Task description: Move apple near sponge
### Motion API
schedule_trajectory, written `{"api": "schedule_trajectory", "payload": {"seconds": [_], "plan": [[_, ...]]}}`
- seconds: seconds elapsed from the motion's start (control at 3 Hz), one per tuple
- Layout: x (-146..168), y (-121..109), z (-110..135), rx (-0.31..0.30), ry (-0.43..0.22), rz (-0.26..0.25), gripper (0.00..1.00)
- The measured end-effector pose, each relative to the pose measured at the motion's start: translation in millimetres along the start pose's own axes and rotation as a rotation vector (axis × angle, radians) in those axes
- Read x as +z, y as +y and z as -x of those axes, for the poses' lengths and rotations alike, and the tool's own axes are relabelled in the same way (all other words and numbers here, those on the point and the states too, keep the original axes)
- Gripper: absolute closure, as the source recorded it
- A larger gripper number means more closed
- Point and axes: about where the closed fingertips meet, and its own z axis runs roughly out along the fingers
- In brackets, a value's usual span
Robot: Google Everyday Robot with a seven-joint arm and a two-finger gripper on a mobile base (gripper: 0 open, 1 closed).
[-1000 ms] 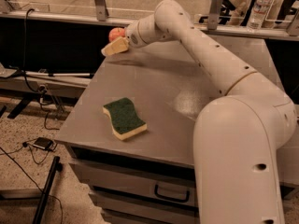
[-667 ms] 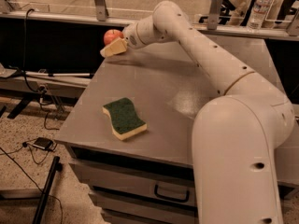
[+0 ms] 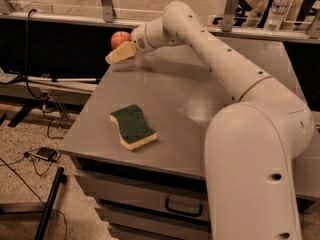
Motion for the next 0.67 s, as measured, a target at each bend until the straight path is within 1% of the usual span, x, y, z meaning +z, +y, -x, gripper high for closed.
{"api": "schedule_trajectory", "payload": {"seconds": [0.33,0.67], "plan": [[3.2,2.0,-0.9,0.000,0.002,0.005,0.16],[6.4,4.0,-1.8,0.001,0.003,0.010,0.40]]}}
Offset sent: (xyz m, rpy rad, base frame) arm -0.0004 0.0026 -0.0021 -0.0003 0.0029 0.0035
